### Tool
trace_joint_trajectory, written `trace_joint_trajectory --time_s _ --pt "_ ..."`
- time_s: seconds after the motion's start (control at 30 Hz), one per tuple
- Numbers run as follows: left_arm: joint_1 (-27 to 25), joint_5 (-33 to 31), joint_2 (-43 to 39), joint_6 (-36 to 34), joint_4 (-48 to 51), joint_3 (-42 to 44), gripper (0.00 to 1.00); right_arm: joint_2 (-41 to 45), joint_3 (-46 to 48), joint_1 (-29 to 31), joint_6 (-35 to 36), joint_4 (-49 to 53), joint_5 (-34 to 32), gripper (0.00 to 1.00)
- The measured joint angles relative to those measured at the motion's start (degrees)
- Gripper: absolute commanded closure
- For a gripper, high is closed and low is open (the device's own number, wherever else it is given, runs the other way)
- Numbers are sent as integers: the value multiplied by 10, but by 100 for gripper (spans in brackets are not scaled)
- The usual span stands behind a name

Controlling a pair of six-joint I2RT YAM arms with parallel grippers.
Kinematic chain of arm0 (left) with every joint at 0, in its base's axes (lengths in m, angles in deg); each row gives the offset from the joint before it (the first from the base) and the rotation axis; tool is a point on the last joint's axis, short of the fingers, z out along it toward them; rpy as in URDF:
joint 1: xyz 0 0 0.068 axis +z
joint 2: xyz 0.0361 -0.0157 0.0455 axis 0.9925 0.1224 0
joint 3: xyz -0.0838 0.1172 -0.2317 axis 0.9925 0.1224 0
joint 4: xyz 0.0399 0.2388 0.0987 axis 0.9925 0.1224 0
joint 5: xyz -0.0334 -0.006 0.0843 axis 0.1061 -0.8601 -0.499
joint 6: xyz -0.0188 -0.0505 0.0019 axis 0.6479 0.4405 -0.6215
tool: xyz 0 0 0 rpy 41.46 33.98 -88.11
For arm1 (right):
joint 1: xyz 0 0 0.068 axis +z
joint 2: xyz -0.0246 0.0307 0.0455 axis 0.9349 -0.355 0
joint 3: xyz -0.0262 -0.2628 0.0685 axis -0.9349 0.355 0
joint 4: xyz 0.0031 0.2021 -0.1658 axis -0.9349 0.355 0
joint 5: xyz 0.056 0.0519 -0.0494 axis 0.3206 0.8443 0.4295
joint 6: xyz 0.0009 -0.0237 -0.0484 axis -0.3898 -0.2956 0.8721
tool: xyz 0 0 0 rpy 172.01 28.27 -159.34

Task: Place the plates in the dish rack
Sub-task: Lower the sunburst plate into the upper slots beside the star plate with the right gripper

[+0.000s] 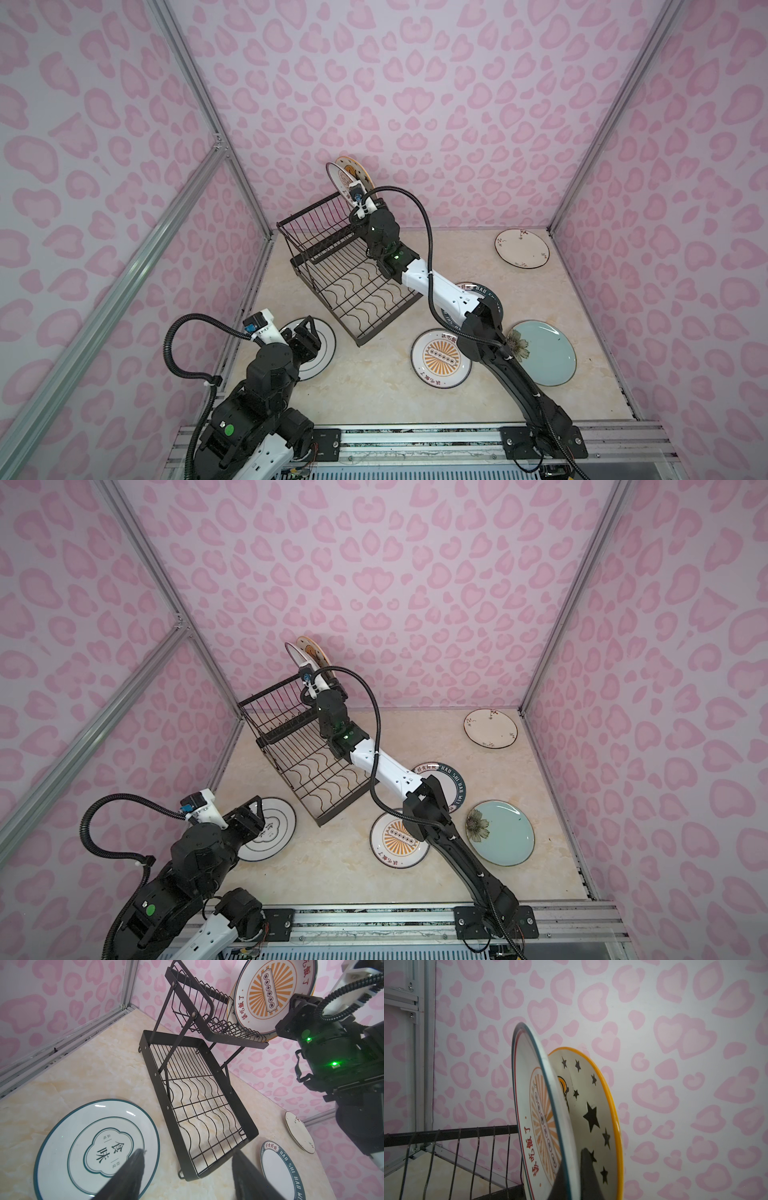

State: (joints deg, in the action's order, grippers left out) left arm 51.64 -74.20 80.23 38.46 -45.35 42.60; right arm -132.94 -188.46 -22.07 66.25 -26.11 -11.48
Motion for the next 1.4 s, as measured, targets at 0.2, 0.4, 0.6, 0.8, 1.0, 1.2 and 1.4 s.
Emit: trace_joint_trajectory --time_s 0.2,0.4,0.6,0.8,1.0,1.2,1.4 --pt "0 -1 -1 0 0 0 31 -7 0 2 4 0 -2 100" --pt "0 -2 1 -1 0 0 31 -14 0 2 5 0 -4 100" --pt "0 -2 9 -5 0 -1 31 -15 0 2 4 1 -4 100" --pt "0 -2 11 -5 0 -1 31 -15 0 1 3 5 -4 92" --pt "0 -2 11 -5 0 -1 31 -15 -1 1 -5 9 -5 82" --pt "0 -2 11 -5 0 -1 31 -15 -1 0 -13 9 -5 74" --pt "0 -2 10 -5 0 -1 31 -9 1 0 -17 13 -9 65"
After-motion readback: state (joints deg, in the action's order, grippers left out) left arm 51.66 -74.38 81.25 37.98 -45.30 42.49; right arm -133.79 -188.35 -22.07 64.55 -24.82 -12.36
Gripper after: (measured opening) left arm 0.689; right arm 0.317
